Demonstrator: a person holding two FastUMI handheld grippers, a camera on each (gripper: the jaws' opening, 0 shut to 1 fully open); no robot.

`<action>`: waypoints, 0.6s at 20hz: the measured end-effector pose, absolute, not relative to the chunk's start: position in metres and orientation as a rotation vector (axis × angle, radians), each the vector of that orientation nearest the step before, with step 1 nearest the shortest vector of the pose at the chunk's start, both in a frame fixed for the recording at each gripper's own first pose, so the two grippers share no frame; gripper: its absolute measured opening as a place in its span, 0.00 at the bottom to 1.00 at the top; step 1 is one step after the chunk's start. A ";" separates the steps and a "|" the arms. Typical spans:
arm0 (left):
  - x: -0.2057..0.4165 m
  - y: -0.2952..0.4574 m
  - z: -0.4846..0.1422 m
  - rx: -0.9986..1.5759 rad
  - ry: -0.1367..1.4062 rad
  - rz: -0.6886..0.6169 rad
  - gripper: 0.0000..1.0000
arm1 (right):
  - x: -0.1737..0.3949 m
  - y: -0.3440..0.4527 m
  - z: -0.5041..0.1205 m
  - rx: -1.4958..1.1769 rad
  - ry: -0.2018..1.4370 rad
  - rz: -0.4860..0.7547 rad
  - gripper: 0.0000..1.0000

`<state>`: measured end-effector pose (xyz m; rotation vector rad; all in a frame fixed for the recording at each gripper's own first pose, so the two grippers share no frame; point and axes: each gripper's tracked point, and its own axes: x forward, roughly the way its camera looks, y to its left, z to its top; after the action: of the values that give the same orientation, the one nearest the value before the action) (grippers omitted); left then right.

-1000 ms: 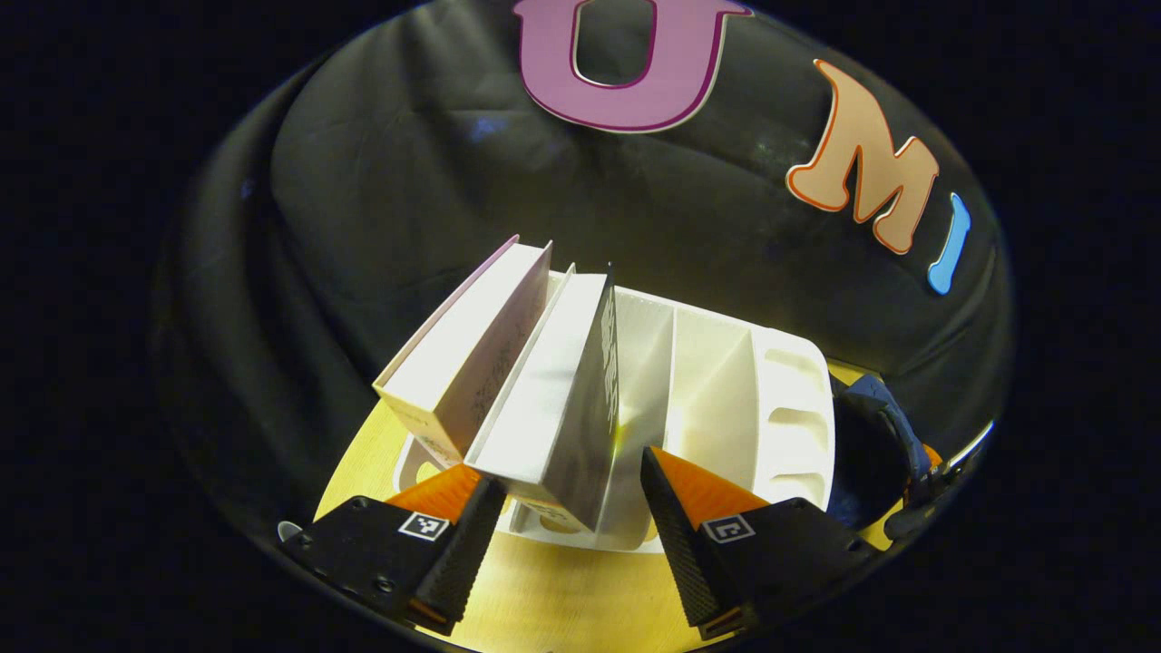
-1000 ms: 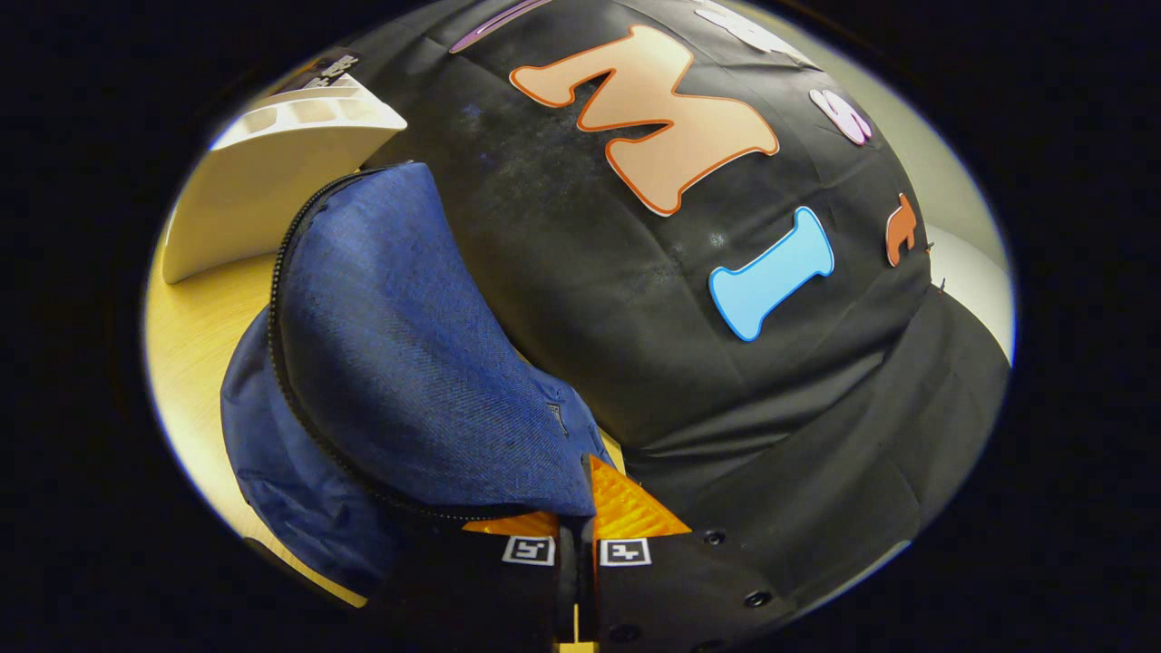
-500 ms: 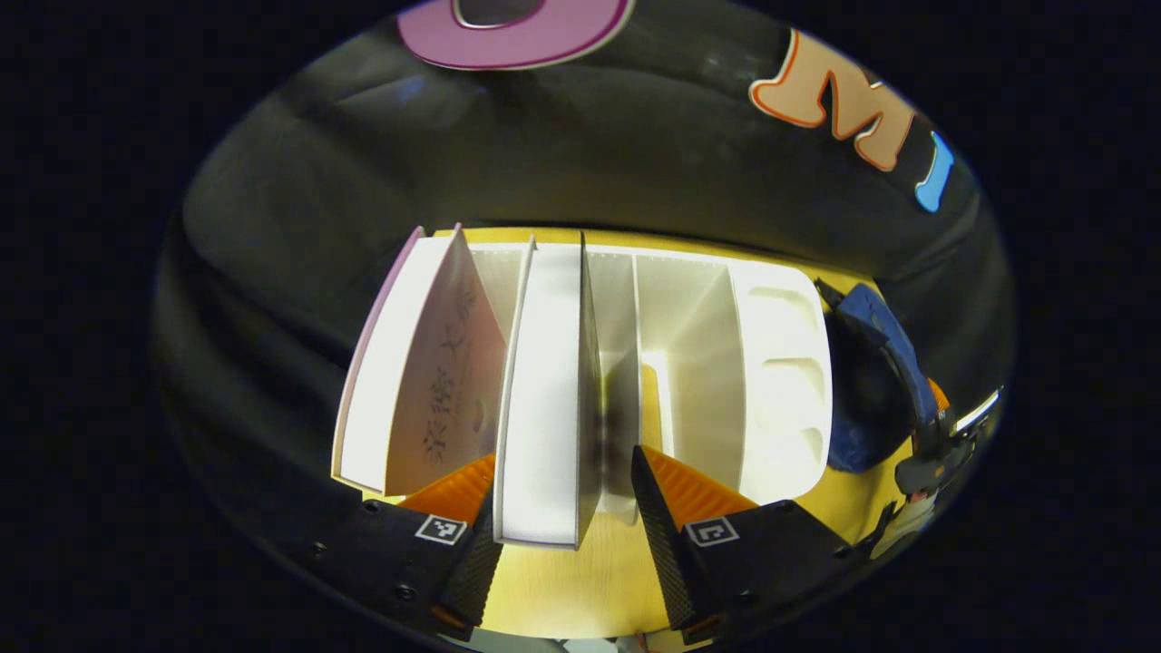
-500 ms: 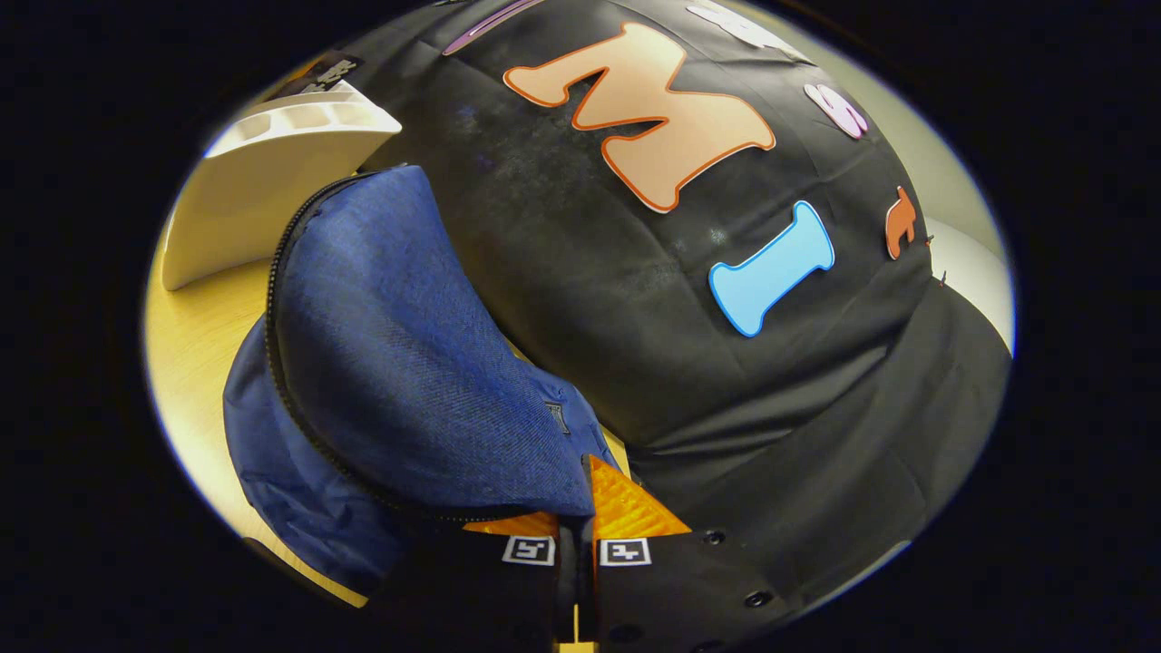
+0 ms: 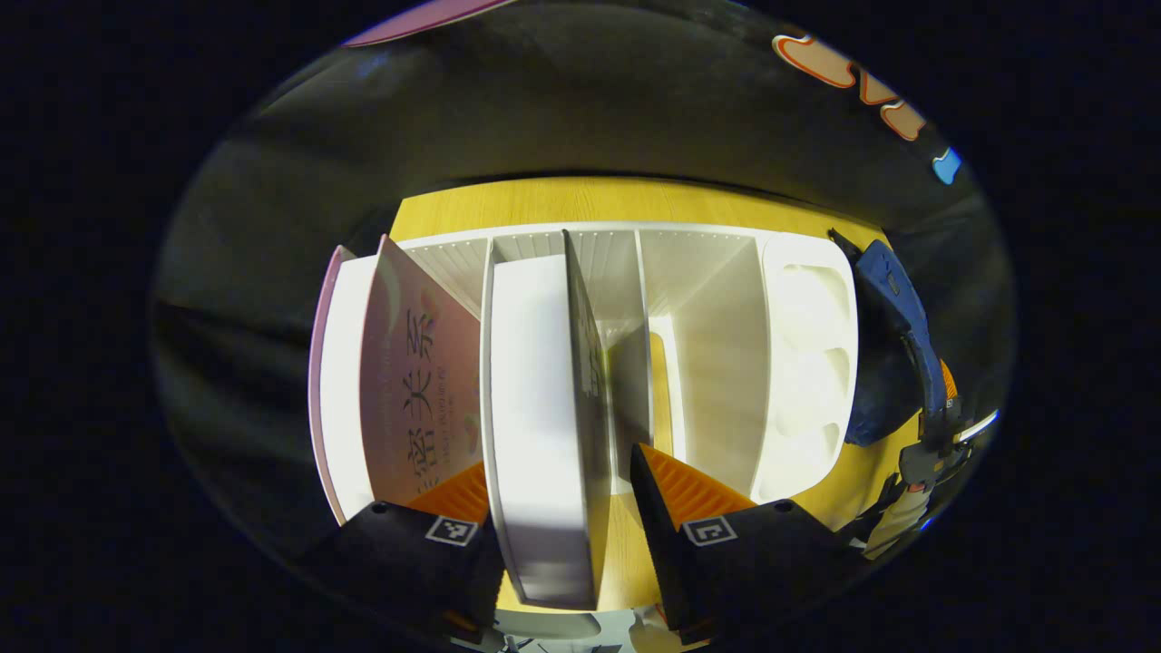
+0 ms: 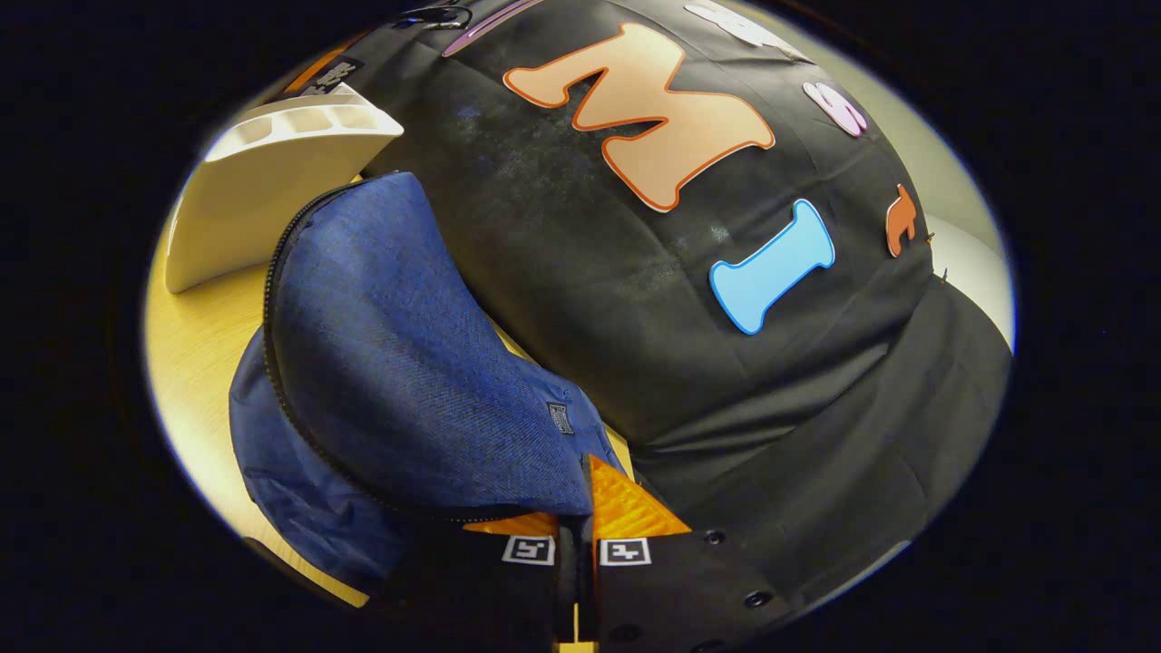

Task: Open the schoolbag, grab two books from the bookshelf and put them into the schoolbag.

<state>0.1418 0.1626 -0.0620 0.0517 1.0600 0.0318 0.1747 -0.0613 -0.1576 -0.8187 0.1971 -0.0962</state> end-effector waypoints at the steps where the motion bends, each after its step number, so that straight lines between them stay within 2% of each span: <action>1: 0.142 0.160 -0.067 0.051 1.085 0.025 0.55 | 0.175 -0.062 -0.158 -0.813 0.199 -0.097 0.02; 2: 0.143 0.157 -0.070 0.045 1.107 0.025 0.44 | 0.175 -0.061 -0.158 -0.808 0.200 -0.099 0.02; 3: 0.144 0.155 -0.073 0.037 1.133 0.022 0.39 | 0.174 -0.062 -0.157 -0.804 0.201 -0.101 0.02; 4: 0.143 0.152 -0.076 0.030 1.156 0.021 0.41 | 0.174 -0.062 -0.157 -0.803 0.202 -0.101 0.02; 8: 0.139 0.152 -0.083 0.016 1.227 0.037 0.41 | 0.174 -0.061 -0.158 -0.812 0.204 -0.097 0.04; 12: 0.136 0.154 -0.083 0.018 1.244 0.053 0.41 | 0.173 -0.059 -0.161 -0.824 0.207 -0.095 0.02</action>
<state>0.1358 0.1544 -0.0826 0.0177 1.2444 0.0532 0.1732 -0.0592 -0.1613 -0.8241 0.2074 -0.0949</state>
